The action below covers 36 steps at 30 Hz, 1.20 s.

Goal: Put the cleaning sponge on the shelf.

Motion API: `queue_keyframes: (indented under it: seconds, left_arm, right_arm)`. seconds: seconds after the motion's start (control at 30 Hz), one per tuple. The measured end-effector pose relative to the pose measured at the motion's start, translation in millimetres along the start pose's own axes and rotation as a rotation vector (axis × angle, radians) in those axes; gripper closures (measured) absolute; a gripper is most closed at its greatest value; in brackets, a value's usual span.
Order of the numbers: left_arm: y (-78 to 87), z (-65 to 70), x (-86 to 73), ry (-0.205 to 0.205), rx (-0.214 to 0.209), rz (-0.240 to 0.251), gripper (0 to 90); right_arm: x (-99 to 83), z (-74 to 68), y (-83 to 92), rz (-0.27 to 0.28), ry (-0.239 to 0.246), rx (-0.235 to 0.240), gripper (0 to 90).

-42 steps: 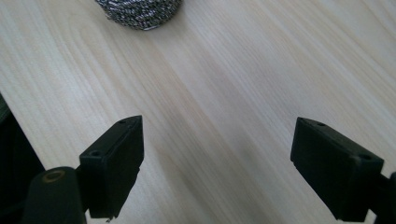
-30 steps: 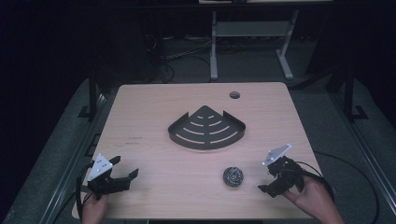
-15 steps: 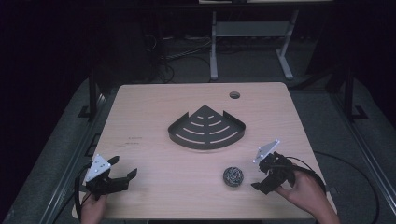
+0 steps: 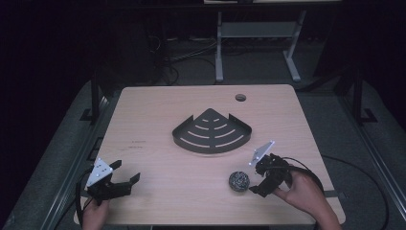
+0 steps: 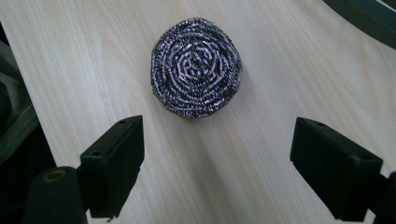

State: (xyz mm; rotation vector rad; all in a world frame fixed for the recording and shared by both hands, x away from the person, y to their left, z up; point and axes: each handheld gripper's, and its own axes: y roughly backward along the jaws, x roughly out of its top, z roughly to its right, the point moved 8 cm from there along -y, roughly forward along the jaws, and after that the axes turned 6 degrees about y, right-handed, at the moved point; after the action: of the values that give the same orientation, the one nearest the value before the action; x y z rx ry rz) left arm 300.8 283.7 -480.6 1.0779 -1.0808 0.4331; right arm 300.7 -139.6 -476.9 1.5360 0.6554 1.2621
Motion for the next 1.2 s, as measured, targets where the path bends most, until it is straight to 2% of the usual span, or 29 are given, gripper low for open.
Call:
queue_keyframes:
  seconds: [0.77,1.2]
  left_arm:
    - [0.4,-0.4,0.4,0.002,-0.001,0.002,13.7]
    - [0.9,0.0,0.8,0.004,-0.004,0.005,13.7]
  right_arm:
    - [25.0,-4.7,-18.1,-0.030,0.047,0.047,17.1]
    - [33.2,-6.2,-30.0,-0.053,0.062,0.066,17.1]
